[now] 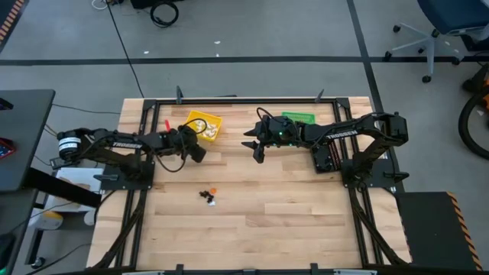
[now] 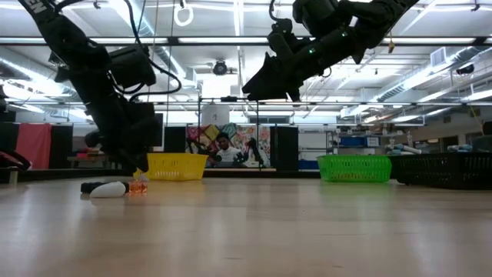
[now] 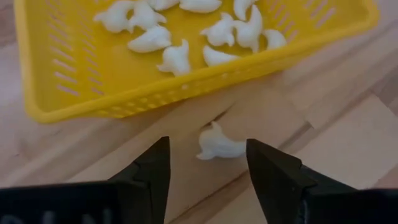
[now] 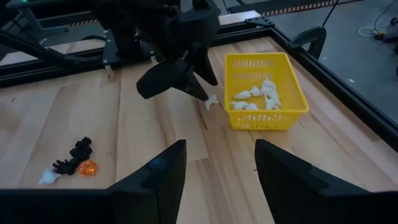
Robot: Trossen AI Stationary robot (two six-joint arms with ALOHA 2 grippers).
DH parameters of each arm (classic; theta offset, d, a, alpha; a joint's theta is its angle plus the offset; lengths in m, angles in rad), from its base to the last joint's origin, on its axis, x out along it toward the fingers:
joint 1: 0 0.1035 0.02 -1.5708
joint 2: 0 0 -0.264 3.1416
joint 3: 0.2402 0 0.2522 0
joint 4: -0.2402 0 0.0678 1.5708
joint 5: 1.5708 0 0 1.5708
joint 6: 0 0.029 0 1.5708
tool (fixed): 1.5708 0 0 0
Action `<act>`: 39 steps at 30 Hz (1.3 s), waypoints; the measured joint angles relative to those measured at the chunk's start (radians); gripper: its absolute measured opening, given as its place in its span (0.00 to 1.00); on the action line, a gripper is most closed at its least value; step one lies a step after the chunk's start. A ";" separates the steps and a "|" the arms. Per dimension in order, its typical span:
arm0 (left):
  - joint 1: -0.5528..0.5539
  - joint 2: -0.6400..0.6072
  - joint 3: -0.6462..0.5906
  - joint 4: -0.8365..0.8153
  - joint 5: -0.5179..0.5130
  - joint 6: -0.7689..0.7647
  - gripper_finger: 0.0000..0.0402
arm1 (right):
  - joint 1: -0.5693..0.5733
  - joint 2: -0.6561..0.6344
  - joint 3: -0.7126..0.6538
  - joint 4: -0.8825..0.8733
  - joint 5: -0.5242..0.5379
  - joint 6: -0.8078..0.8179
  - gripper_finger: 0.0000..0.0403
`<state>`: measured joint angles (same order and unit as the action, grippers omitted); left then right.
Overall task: Sort Halloween decoration
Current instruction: Put the white ghost toy into the yellow bin
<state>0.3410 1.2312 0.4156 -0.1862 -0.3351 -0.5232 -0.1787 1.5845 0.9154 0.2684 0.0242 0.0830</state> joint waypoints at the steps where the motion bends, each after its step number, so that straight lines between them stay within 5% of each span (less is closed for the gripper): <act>1: 0.005 0.000 0.000 0.003 0.000 0.001 0.47 | 0.000 0.000 0.000 0.000 0.000 0.000 0.48; 24: 0.014 0.157 0.003 0.136 -0.020 -0.005 0.46 | 0.001 0.000 0.000 0.014 -0.001 0.000 0.48; 39: 0.015 0.160 0.005 0.086 0.011 0.022 0.30 | 0.002 0.000 0.000 0.014 -0.003 0.000 0.48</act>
<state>0.3561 1.3914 0.4202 -0.1004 -0.3239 -0.5014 -0.1768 1.5845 0.9154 0.2829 0.0212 0.0830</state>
